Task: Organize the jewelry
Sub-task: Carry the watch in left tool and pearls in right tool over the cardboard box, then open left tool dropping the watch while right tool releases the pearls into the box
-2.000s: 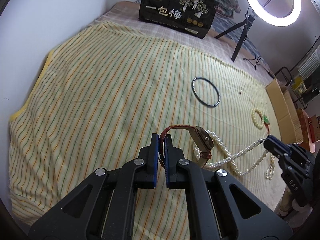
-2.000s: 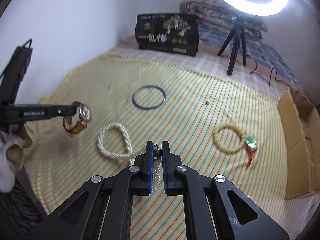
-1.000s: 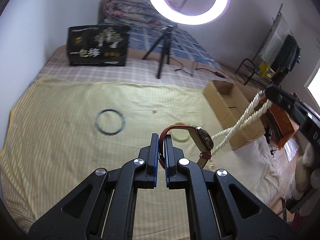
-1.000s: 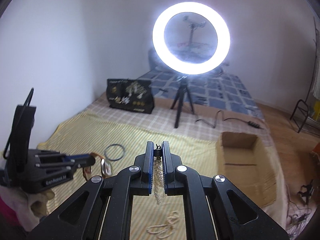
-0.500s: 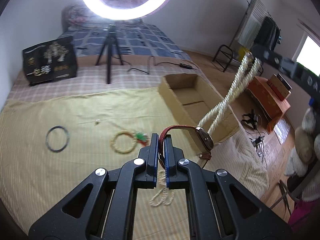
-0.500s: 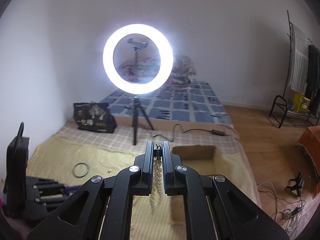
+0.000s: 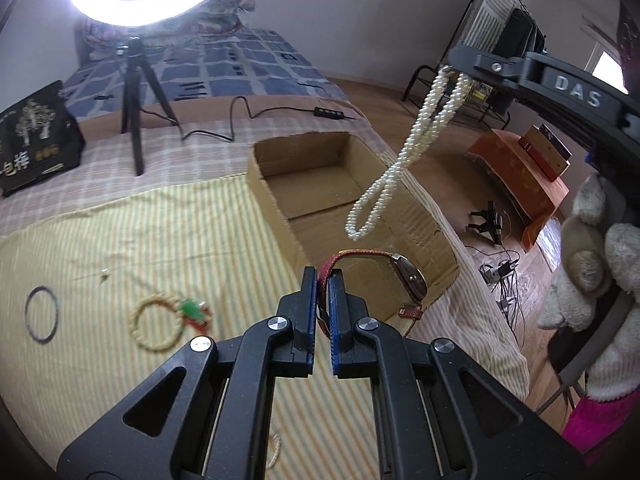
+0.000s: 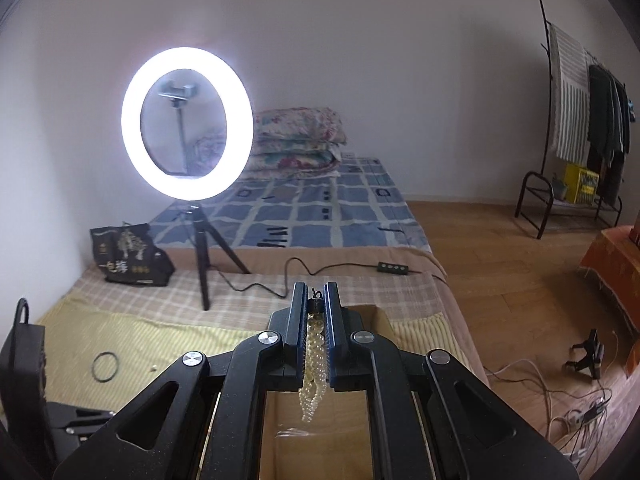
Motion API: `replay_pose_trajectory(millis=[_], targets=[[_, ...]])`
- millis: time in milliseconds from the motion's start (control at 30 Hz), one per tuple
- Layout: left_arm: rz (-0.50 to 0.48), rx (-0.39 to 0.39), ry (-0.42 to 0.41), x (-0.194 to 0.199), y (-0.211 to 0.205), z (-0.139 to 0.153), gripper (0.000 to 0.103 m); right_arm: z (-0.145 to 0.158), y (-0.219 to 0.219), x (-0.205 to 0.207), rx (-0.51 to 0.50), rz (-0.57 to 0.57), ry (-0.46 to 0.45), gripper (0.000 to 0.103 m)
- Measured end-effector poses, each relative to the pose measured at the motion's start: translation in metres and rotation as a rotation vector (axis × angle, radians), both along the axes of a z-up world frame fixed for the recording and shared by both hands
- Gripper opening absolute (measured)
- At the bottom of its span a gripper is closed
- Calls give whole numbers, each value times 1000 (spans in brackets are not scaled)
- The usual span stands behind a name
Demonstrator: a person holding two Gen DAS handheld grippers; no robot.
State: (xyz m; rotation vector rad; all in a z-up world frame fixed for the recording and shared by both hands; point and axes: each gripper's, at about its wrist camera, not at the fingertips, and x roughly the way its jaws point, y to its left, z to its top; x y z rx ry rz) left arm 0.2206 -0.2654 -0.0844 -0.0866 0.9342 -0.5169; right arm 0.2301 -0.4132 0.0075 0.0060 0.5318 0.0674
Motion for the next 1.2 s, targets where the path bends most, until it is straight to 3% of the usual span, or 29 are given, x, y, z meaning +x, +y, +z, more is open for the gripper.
replay_pose_trajectory(millis=[667,833,900,933,967,1000,1033,1200], targets=[[-46,46,74,28,-49,-51,3,-75,-47,56,125,-47,170,6],[-53,43,84,31,-51,-54,11,-78,-49,57,127,-51,185,7],[-54,42,78,30,-50,-53,19,-80,-49,58,129,-46,197,13],[-54,42,75,30,-50,-52,26,-81,-48,59,128,-46,201,22],[-52,41,71,29,-50,-51,28,-81,-48,58,122,-49,205,29],[-51,41,70,29,-50,-50,28,-81,-47,58,116,-54,208,42],[-51,41,71,29,-50,-50,28,-81,-46,57,112,-55,208,46],[-52,39,67,26,-47,-46,28,-77,-46,56,101,-62,206,47]])
